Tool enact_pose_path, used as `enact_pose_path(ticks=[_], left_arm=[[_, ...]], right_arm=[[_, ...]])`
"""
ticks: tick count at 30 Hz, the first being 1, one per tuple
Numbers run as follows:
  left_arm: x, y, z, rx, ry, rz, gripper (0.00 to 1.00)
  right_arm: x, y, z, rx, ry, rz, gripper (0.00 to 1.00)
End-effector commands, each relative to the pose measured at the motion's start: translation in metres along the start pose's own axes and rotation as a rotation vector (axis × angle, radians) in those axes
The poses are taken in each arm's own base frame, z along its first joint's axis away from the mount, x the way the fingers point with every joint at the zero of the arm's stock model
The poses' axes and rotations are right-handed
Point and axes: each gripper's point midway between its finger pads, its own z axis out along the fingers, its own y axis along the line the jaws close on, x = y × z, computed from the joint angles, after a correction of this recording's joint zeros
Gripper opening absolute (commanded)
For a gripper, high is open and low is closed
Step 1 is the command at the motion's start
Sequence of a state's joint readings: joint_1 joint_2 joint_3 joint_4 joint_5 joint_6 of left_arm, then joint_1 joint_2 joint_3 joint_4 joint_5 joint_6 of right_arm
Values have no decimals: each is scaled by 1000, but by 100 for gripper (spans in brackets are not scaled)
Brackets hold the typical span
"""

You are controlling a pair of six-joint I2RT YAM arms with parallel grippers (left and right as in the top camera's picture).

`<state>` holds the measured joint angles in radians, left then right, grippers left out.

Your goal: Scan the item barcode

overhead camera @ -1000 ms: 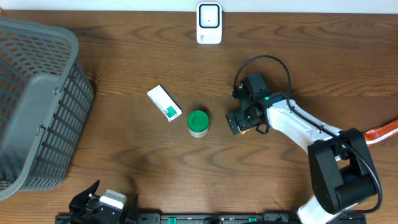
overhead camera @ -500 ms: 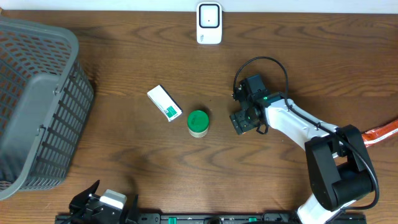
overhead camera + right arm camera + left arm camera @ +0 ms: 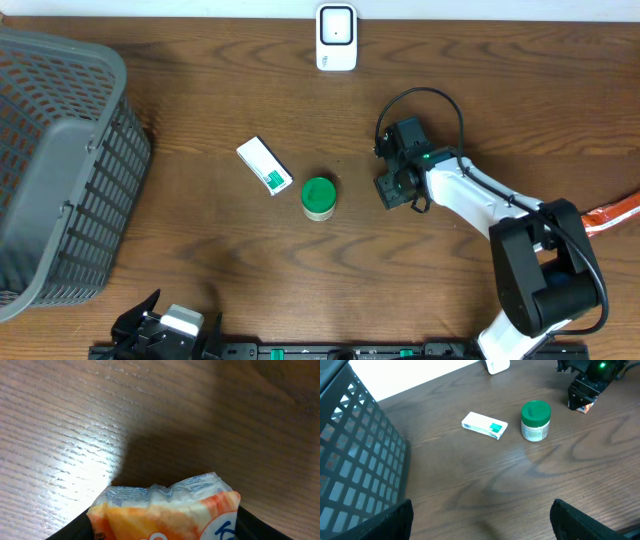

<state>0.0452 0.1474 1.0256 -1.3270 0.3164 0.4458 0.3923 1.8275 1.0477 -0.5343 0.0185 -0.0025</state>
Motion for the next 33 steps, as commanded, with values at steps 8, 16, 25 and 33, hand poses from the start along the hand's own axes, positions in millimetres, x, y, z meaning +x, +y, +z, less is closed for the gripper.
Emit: enact_pose_path(ticks=[8,16,25,33], left_arm=[[-3,-2,-2,5,-17,7,86],[-3,-2,-2,6,-17,7,86],[-3,-2,-2,5,-17,7,86],[-3,-2,-2,5,-17,7,86]], right_arm=[[-47,0,-42,-4,-40,57,55],[-118,0,-73,-16,-279,102,56],[-204,1,-117,-47,-675,102,54],[-258,8,-144,-97,-957,82,54]])
